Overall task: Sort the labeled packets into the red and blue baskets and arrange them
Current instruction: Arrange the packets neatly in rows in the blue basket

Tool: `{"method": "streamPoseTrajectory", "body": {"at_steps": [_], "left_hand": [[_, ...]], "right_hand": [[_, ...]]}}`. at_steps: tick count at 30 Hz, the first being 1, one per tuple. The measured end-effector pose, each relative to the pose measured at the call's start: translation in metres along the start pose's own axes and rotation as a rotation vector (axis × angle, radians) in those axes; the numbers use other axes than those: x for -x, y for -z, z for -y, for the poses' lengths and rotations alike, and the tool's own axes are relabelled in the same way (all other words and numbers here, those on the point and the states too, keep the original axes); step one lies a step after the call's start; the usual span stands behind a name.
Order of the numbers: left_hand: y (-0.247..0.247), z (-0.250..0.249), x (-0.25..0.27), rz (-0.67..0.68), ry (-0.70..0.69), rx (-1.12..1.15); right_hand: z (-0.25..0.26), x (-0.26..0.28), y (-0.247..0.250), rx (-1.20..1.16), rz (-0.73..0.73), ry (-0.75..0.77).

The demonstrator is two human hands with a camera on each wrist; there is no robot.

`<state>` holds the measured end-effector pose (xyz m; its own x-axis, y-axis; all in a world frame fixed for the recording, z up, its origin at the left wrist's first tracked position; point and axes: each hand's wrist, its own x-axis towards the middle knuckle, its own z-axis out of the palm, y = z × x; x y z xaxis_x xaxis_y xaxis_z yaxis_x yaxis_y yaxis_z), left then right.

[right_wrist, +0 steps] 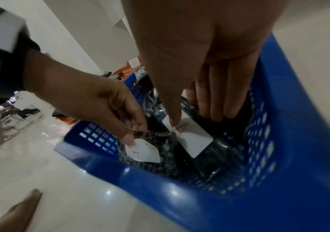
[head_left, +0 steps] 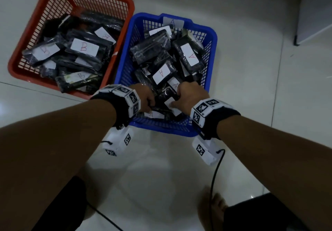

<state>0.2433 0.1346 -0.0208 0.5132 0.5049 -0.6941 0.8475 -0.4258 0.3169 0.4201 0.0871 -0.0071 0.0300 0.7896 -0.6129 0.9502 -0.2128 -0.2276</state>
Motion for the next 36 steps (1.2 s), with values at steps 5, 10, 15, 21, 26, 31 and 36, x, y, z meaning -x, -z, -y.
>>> {"method": "streamPoseTrajectory", "body": {"at_steps": [5, 10, 15, 21, 26, 31, 36], "left_hand": [[0.014, 0.017, -0.006, 0.157, 0.005, -0.006], [0.005, 0.022, -0.007, 0.065, 0.069, -0.023], [0.002, 0.016, -0.011, -0.076, 0.202, -0.026], [0.025, 0.009, -0.011, -0.271, 0.3, -0.018], [0.013, 0.028, -0.019, -0.231, 0.296, -0.004], [0.013, 0.023, -0.022, -0.239, 0.321, 0.026], [0.027, 0.031, -0.017, -0.252, 0.282, 0.015]], "right_hand": [[0.009, 0.003, -0.01, 0.043, -0.013, 0.061], [0.0, 0.004, -0.005, -0.02, 0.065, 0.111], [0.004, 0.005, 0.001, -0.29, -0.092, 0.204], [0.008, 0.008, -0.002, -0.387, 0.044, 0.264], [0.018, 0.003, -0.012, -0.388, 0.146, 0.242], [0.02, -0.001, -0.02, -0.304, 0.199, 0.226], [0.022, -0.004, -0.02, -0.295, 0.164, 0.233]]}}
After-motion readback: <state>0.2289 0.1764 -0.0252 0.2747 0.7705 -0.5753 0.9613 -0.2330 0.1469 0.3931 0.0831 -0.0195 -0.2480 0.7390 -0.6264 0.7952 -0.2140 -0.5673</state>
